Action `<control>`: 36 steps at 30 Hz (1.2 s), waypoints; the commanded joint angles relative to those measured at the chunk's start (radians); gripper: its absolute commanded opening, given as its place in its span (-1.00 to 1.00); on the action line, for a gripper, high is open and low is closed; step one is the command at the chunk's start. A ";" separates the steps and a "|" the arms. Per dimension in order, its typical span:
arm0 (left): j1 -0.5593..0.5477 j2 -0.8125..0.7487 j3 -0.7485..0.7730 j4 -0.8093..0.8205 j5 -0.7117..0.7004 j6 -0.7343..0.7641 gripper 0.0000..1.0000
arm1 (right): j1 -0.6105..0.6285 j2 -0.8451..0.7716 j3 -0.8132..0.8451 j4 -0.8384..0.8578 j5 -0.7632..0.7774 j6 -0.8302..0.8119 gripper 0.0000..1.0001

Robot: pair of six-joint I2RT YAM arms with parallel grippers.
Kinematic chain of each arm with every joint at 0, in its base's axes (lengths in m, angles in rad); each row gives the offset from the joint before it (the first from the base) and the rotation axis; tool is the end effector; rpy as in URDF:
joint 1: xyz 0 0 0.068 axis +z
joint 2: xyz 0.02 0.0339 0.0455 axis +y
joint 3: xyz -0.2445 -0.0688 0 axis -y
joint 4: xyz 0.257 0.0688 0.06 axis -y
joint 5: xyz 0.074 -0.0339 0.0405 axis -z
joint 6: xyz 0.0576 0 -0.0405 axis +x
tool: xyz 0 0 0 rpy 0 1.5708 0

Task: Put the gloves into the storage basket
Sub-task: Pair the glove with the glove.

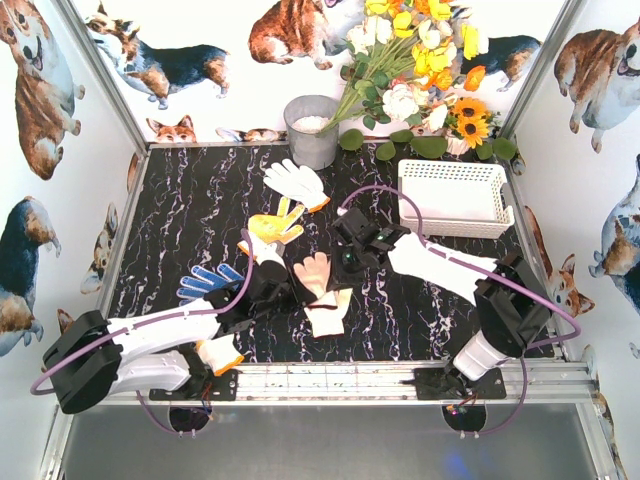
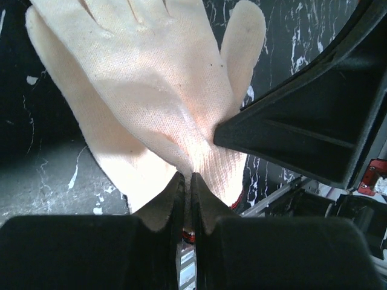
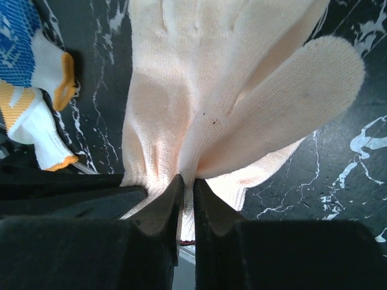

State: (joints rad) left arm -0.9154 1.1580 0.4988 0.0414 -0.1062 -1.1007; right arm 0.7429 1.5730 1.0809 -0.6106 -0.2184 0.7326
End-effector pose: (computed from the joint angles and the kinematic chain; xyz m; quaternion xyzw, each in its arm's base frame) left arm 0.1687 -0.2094 0.1514 -0.1063 0.8813 -0.3622 0.2842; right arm 0.2377 0.2352 0.1732 -0.0303 0.9668 0.2335 0.0993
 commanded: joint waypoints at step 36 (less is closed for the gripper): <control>-0.043 0.017 -0.134 0.102 0.081 -0.062 -0.16 | 0.042 -0.283 -0.460 0.351 -0.021 0.195 -0.05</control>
State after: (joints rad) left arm -0.9573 1.1496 0.3840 0.0715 -0.0490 -1.1706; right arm 0.7876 1.2728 0.6525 -0.4370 -0.1646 0.8688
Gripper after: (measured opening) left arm 0.440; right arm 0.494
